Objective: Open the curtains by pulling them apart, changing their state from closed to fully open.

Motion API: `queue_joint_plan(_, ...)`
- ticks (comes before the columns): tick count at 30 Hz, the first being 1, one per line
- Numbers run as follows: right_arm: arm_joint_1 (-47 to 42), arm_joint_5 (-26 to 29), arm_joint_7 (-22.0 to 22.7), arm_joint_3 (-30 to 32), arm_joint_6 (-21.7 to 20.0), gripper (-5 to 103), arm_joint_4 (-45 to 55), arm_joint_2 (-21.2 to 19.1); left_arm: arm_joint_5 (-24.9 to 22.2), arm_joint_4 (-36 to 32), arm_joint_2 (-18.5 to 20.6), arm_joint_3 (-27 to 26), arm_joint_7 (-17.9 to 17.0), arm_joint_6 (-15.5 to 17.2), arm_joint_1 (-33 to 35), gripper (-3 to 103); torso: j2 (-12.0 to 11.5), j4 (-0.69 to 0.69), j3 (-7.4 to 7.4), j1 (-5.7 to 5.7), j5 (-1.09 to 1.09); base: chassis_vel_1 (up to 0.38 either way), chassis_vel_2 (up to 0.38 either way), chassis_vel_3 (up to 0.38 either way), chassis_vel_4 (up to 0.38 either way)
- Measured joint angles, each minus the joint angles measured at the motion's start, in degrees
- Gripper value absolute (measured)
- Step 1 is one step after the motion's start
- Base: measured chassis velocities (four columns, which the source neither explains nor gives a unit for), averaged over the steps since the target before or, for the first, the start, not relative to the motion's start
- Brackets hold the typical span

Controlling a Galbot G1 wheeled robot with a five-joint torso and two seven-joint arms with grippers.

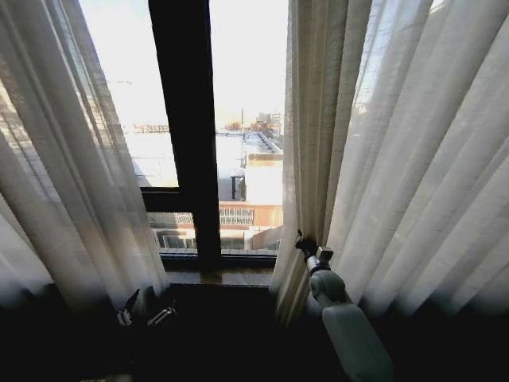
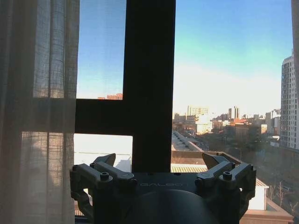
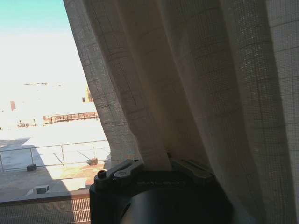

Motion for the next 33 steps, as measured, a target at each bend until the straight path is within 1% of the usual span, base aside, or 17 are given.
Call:
queue_joint_plan(4, 0.0, 0.0, 0.2, 0.0, -0.1, 0, 0.0, -0.1, 0.0, 0.1, 0.0, 0.1, 0.0, 0.0, 0.0, 100, 0.0, 0.0, -0.01, 0.0, -0.05, -0.368, -0.371, 0.367, 0.373)
queue_joint_plan(6, 0.0, 0.0, 0.2, -0.2, -0.2, 0, 0.1, -0.1, 0.0, 0.1, -0.1, 0.1, 0.0, 0.0, 0.1, 100, 0.0, 0.0, 0.0, 0.0, -0.01, -0.334, -0.359, 0.318, 0.339)
queue_joint_plan(33, -0.1, -0.2, 0.3, -0.8, -0.2, 0, 0.1, -0.2, 0.1, 0.3, 0.0, 0.2, 0.1, -0.2, 0.1, 100, 0.0, 0.0, 0.0, 0.0, -0.03, -0.351, -0.349, 0.349, 0.355)
